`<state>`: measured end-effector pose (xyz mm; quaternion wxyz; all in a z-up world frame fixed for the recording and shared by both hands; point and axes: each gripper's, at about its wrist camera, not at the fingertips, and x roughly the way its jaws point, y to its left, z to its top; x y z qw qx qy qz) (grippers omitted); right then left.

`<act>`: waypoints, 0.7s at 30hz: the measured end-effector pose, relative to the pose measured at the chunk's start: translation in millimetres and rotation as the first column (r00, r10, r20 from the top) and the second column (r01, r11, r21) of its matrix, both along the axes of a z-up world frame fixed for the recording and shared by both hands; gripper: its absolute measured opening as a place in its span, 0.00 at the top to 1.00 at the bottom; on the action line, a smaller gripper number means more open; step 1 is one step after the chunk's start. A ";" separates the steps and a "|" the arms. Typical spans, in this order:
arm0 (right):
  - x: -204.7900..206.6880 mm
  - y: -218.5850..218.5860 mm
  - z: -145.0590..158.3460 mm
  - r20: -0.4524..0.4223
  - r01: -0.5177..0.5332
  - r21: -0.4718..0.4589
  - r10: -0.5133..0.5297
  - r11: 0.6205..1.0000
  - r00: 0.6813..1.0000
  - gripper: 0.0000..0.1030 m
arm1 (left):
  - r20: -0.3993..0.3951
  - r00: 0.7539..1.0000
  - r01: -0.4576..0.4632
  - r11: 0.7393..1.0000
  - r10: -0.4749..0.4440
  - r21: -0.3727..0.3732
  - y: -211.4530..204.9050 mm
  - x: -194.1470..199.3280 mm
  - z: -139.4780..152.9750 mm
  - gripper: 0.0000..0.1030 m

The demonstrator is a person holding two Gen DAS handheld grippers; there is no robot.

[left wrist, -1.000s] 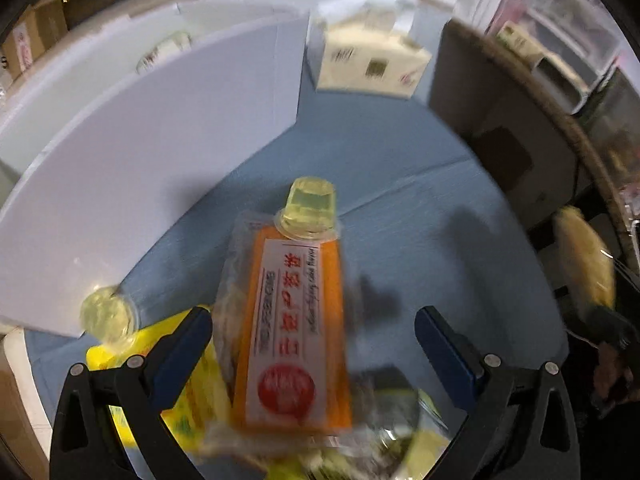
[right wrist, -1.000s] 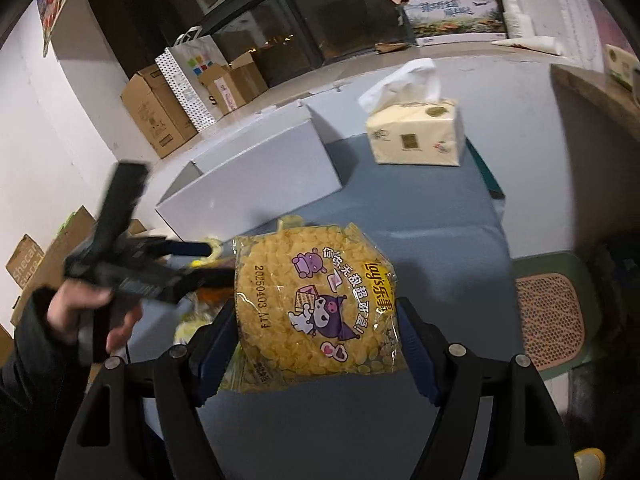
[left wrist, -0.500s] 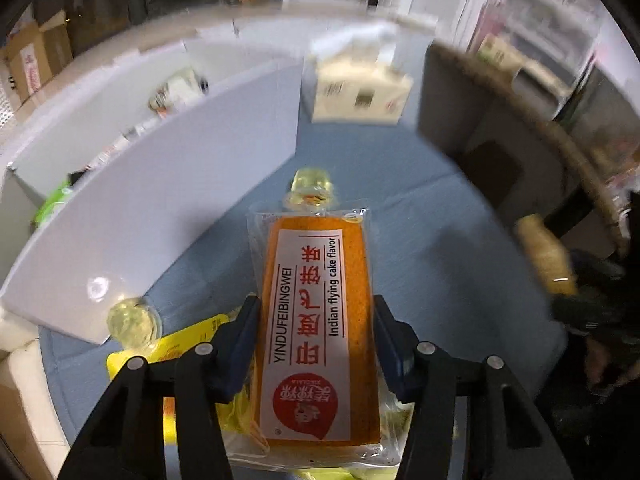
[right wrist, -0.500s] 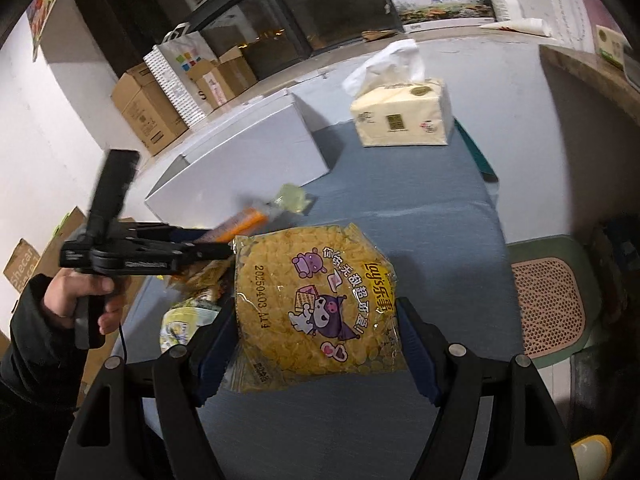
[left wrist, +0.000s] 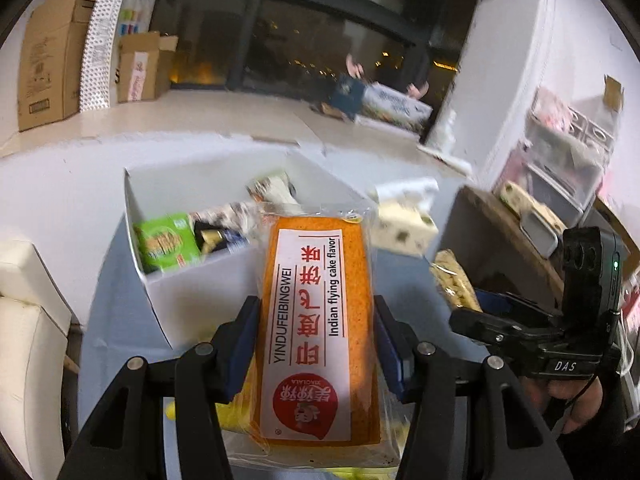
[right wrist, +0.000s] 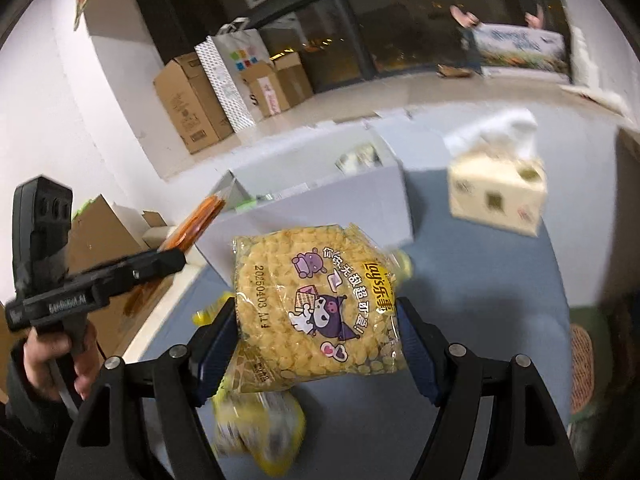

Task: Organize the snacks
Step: 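Lower both held packs into the white box and open both tools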

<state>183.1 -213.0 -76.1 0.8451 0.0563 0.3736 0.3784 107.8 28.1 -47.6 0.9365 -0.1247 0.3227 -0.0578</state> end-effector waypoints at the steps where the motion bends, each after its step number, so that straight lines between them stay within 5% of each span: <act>1: 7.3 10.0 5.0 0.006 -0.012 0.004 0.012 1.000 1.000 0.23 | 0.026 1.000 -0.010 1.000 0.010 0.004 3.3 4.0 3.1 0.43; 7: 70.0 64.4 35.6 0.042 -0.009 -0.004 0.009 1.000 0.999 0.23 | 0.113 0.987 -0.108 0.994 0.111 -0.029 47.2 59.2 23.6 0.43; 12: 130.2 98.5 51.7 0.023 0.042 0.034 -0.042 0.999 0.999 0.23 | 0.109 0.980 -0.161 0.986 0.166 -0.048 78.6 105.6 28.4 0.42; 14: 146.7 110.0 50.0 -0.002 0.043 0.036 -0.043 0.998 0.999 0.23 | 0.101 0.978 -0.182 0.983 0.184 -0.022 84.4 117.8 26.9 0.31; 16: 161.4 122.7 44.5 -0.014 0.061 0.016 -0.060 0.998 0.998 0.14 | 0.061 0.975 -0.213 0.977 0.212 0.011 88.3 128.8 21.5 0.03; 18: 171.7 129.6 35.3 -0.055 0.058 -0.001 -0.058 0.998 0.997 0.00 | 0.070 0.972 -0.225 0.974 0.223 0.014 90.5 127.4 19.6 0.00; 21: 174.0 128.9 25.9 -0.058 0.086 -0.007 -0.086 0.996 0.995 0.00 | 0.062 0.976 -0.207 0.978 0.208 -0.024 92.3 120.7 16.8 0.00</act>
